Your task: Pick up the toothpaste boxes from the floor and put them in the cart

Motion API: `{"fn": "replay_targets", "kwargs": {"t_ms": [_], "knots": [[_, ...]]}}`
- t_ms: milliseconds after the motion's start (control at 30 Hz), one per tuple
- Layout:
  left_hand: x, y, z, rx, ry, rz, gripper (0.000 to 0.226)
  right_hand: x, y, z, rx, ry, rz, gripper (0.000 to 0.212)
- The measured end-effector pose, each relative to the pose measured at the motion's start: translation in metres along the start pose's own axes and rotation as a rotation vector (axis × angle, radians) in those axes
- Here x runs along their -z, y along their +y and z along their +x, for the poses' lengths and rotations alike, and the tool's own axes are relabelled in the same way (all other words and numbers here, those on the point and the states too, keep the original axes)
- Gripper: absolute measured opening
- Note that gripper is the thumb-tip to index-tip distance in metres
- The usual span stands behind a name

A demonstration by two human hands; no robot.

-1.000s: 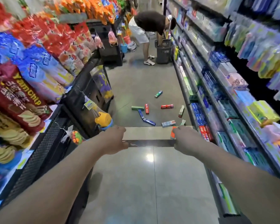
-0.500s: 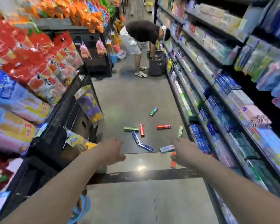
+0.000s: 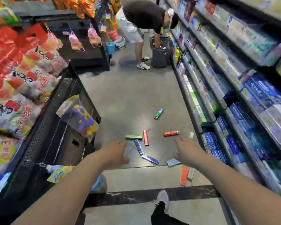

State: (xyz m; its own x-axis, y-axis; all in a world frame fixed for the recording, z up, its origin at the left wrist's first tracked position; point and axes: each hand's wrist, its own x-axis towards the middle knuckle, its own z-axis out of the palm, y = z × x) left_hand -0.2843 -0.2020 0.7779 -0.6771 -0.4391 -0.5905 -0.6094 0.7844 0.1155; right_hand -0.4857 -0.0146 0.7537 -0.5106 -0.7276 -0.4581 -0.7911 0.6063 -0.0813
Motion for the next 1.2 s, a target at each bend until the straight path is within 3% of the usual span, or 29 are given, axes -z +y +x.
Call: {"fn": "replay_targets", "kwargs": {"t_ms": [233, 433, 667, 867, 1200], "knots": [[0.057, -0.013, 0.127, 0.045, -0.08, -0.043, 0.065, 0.035, 0.026, 0.127, 0.007, 0.008, -0.022, 0.046], [0.091, -0.029, 0.231, -0.046, -0.096, -0.032, 0.064, 0.047, 0.034, 0.214, -0.034, 0.03, -0.066, 0.047], [0.085, -0.047, 0.361, -0.161, -0.218, 0.083, 0.064, 0.017, 0.038, 0.305, -0.159, -0.051, 0.055, 0.046], [-0.017, -0.06, 0.484, -0.119, -0.357, 0.044, 0.065, -0.094, 0.046, 0.398, -0.221, -0.145, 0.142, 0.044], [-0.255, -0.091, 0.65, 0.111, -0.404, -0.076, 0.053, -0.388, 0.047, 0.514, -0.237, -0.231, 0.277, 0.033]]}}
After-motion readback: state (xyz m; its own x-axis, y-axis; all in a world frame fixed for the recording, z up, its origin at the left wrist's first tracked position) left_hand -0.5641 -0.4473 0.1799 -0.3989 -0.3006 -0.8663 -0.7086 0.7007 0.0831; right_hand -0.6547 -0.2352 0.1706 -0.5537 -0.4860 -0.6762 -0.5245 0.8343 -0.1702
